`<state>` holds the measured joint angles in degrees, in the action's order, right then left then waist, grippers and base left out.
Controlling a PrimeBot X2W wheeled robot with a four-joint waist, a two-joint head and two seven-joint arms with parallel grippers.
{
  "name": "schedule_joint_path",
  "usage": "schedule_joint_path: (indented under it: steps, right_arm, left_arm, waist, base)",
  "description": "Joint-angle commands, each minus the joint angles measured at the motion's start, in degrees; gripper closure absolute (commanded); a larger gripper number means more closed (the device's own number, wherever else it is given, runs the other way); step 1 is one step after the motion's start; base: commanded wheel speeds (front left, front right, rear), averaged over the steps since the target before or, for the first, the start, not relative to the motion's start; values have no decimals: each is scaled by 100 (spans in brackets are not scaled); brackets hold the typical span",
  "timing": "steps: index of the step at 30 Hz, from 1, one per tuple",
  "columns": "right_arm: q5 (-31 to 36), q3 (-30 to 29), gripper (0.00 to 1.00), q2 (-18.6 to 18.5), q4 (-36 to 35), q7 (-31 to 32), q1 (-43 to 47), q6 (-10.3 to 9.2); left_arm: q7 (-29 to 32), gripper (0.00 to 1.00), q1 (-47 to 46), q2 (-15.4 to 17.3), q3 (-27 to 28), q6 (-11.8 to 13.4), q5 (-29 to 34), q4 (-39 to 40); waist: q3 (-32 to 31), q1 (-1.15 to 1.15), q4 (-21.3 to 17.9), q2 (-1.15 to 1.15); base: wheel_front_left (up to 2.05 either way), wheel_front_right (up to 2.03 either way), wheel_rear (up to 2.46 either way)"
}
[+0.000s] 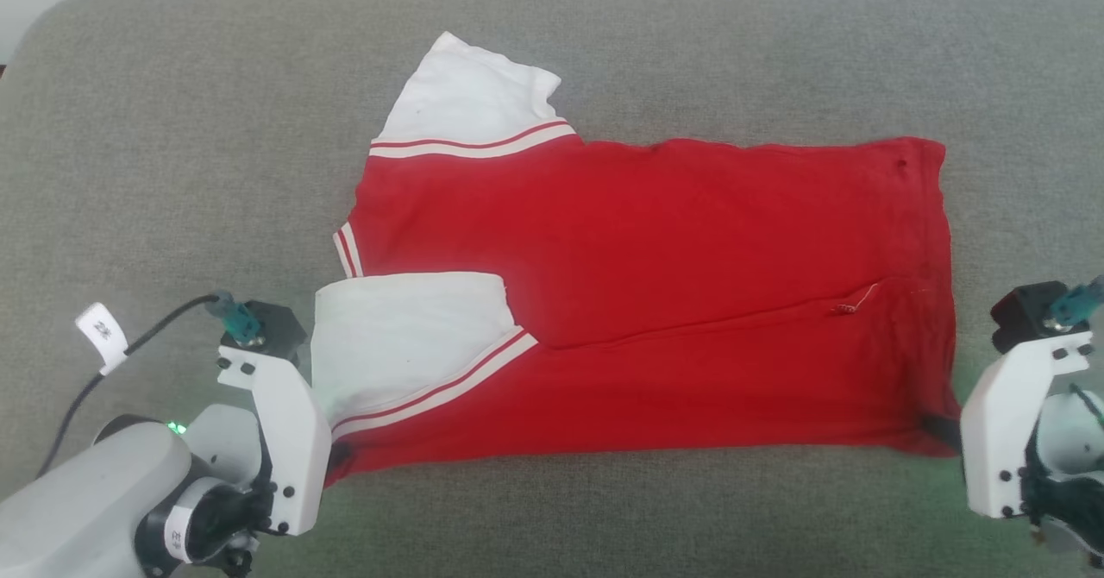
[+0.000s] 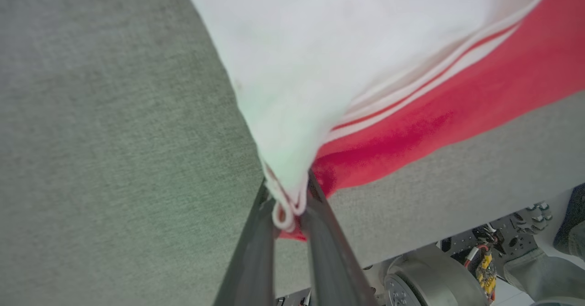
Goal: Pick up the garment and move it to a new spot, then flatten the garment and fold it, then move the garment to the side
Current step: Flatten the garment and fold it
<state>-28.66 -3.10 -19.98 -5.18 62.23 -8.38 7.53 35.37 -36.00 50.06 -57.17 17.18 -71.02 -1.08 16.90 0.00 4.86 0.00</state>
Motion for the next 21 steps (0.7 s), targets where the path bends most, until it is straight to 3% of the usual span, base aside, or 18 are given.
schedule_joint_path:
  steps: [1,2,3,4,5,6,7,12,21]
  right_arm:
    - [65,49,100,43,92,-44,44,-8]
    - [78,101,100,88,171,-68,32,-8]
    - [75,146,100,124,253,-129,-14,-8]
    - [94,189,84,136,350,-201,-70,-7]
    - [113,241,76,154,441,-264,-108,-8]
    - [114,281,57,177,530,-319,-139,-8]
    - [110,312,0,186,604,-386,-187,-8]
    - [75,435,0,121,707,-662,-300,-9]
    - [64,516,0,132,206,-1468,-534,-6]
  left_arm:
    - [-32,88,90,-29,-33,-46,13,-116]
    - [-46,58,86,-95,-40,-72,-4,-230]
    - [-65,51,76,-155,-48,-112,-16,-340]
    - [-71,6,54,-212,-64,-149,-14,-453]
    - [-62,0,33,-267,-61,-168,-45,-575]
    - [-65,0,12,-306,-61,-205,-38,-674]
    - [-61,0,-8,-330,-56,-220,-46,-765]
    - [-77,0,-245,-194,64,-322,22,-835]
    - [79,0,-720,397,370,-180,159,-352]
  waist:
    - [12,0,-16,0]
    - [18,0,-27,0]
    - [22,0,-43,0]
    - [25,0,-56,0]
    - [23,0,-70,0]
    - [20,0,-84,0]
    - [15,0,-96,0]
    - [-40,0,-181,0]
    - [-119,0,-527,0]
  base:
    - [0,0,0]
    - [0,0,0]
    - [0,0,0]
    - [0,0,0]
    - [0,0,0]
    - [0,0,0]
    - [0,0,0]
    - [0,0,0]
    - [0,0,0]
